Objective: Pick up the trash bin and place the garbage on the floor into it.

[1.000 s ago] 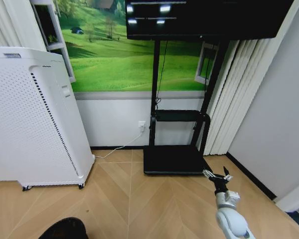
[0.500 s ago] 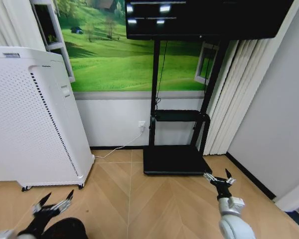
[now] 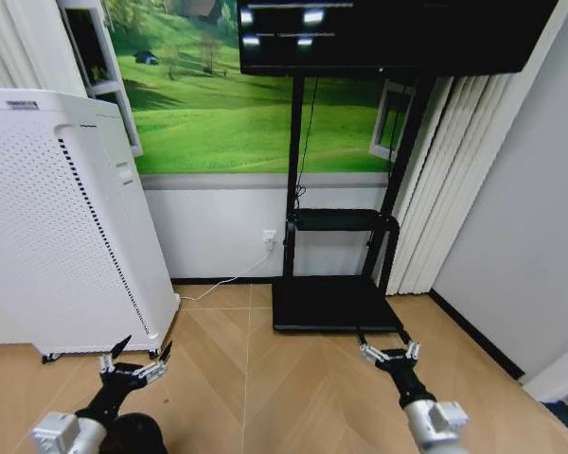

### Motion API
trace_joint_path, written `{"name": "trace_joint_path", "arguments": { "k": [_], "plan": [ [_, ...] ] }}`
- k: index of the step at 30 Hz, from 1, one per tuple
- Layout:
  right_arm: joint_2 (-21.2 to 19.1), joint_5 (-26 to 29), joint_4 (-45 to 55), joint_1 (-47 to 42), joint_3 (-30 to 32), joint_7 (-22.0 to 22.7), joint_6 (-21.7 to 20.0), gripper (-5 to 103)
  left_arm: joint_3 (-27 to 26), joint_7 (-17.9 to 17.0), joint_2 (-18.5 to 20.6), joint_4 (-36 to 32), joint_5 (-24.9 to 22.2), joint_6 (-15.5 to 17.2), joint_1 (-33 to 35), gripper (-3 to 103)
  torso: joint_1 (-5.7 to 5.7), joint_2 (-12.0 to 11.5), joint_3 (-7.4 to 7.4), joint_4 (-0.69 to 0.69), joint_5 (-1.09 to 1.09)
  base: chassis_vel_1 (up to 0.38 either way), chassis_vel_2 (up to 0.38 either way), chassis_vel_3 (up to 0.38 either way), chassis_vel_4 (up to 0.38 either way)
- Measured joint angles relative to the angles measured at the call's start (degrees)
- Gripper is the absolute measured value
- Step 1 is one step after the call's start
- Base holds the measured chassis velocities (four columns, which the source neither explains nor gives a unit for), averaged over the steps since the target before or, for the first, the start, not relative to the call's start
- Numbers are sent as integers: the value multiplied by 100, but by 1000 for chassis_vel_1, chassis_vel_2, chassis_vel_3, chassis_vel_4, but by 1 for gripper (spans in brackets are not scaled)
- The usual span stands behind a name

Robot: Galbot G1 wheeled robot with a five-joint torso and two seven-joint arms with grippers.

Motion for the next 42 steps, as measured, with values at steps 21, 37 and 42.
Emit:
{"name": "trace_joint_path", "arguments": {
  "k": [21, 37, 42],
  "plan": [
    [10, -1, 295, -68, 130, 275, -226, 100, 16, -87, -204, -191, -46, -70, 49, 100, 0, 0, 0, 0, -1, 0, 0, 0, 0],
    [9, 5, 284, -60, 130, 279, -227, 100, 10, -91, -206, -192, -54, -61, 54, 100, -4, -16, -12, 0, -1, 0, 0, 0, 0],
    [9, 6, 281, -60, 129, 280, -226, 100, 10, -91, -206, -191, -54, -59, 54, 100, -9, -77, -67, 0, -1, 0, 0, 0, 0]
  ]
}}
